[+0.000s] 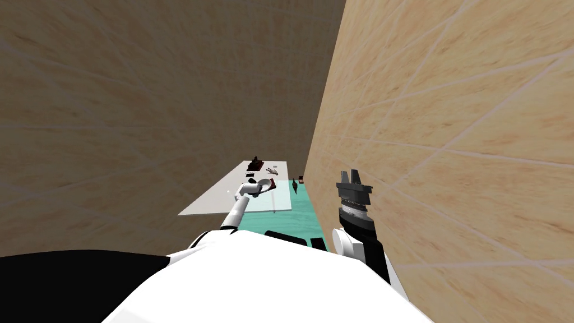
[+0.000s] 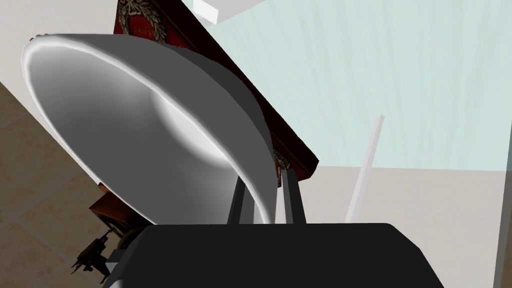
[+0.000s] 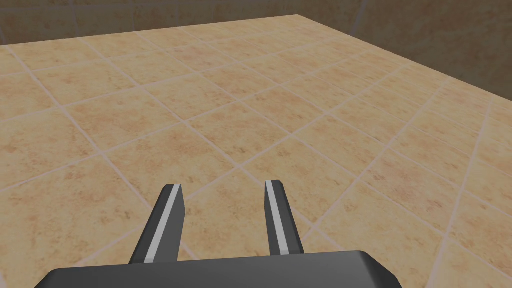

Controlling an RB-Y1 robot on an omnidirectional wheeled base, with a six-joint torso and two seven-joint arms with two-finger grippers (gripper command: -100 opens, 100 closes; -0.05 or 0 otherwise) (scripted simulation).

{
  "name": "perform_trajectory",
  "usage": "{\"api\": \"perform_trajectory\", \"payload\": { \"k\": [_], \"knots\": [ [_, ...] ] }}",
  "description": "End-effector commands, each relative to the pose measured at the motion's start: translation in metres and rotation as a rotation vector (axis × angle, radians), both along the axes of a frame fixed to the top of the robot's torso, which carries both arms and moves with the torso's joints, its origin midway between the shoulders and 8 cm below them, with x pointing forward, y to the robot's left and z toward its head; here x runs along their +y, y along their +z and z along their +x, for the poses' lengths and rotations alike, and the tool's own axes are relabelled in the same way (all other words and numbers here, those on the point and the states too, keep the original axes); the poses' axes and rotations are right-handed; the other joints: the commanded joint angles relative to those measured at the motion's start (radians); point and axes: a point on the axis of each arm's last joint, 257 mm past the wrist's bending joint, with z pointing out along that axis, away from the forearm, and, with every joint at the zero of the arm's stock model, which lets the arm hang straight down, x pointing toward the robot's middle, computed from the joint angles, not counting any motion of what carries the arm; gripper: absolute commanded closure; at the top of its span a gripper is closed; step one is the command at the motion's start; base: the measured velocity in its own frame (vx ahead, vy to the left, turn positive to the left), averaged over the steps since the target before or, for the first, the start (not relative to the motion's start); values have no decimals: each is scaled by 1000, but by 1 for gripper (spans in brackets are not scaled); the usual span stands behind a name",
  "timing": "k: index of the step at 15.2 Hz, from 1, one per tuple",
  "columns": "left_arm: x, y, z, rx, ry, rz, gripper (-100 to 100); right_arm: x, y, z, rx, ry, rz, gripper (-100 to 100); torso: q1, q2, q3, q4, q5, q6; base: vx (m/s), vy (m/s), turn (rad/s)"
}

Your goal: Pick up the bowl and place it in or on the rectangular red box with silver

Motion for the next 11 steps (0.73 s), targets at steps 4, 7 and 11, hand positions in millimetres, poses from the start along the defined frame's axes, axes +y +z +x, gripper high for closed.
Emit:
{"api": "perform_trajectory", "payload": {
  "k": [4, 7, 11],
  "knots": [
    [2, 27, 26, -29, 10, -29, 100, 0, 0, 0, 0, 0, 0, 0, -2, 1, 1, 1, 0, 1, -54, 39, -102],
    [7, 39, 36, -41, 20, -40, 100, 0, 0, 0, 0, 0, 0, 0, -1, 2, 2, 2, 0, 1, -52, 40, -106],
    [23, 48, 43, -32, 60, -56, 100, 0, 0, 0, 0, 0, 0, 0, -2, 2, 3, 3, -1, 1, -46, 32, -136]
  ]
}}
